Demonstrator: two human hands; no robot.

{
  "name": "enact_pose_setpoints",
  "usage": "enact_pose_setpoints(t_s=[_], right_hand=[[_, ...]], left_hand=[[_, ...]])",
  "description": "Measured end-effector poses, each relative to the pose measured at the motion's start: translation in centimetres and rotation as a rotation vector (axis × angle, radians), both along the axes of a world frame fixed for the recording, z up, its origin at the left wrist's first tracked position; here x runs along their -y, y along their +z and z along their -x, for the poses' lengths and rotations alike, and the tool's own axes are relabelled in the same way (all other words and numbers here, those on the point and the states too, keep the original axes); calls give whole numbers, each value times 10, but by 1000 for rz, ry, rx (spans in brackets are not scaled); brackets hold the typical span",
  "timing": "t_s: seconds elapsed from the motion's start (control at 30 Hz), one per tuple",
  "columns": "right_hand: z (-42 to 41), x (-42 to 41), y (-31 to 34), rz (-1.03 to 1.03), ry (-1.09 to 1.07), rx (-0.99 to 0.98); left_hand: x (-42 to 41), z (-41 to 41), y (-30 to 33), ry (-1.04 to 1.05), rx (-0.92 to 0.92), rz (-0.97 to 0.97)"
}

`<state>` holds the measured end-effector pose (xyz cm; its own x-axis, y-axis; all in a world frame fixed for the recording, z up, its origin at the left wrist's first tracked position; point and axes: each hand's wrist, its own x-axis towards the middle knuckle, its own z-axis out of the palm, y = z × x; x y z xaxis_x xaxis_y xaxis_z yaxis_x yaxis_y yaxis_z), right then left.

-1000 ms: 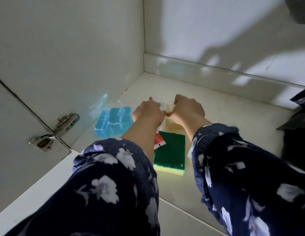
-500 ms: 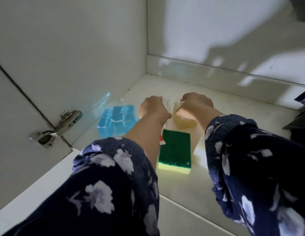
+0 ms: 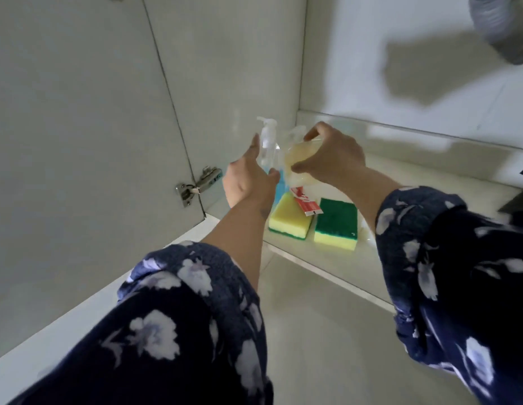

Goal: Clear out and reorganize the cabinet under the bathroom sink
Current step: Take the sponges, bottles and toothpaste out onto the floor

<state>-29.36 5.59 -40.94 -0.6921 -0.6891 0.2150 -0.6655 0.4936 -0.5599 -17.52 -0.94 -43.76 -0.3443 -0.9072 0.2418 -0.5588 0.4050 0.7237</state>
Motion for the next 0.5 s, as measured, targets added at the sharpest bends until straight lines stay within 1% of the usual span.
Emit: enact_pose_setpoints(t_s=[0.13,0.27,0.5], right_hand=[[-59,-3,-23,-8,87,52],[-108,-10,-57,-71,203,80],[-149,-10,-145,-159,270,150]], left_hand=[[-17,-72,-13,113,20,-17],[-34,-129,-45,179,52,-93],[-43,-171,-127,225,45,-257]])
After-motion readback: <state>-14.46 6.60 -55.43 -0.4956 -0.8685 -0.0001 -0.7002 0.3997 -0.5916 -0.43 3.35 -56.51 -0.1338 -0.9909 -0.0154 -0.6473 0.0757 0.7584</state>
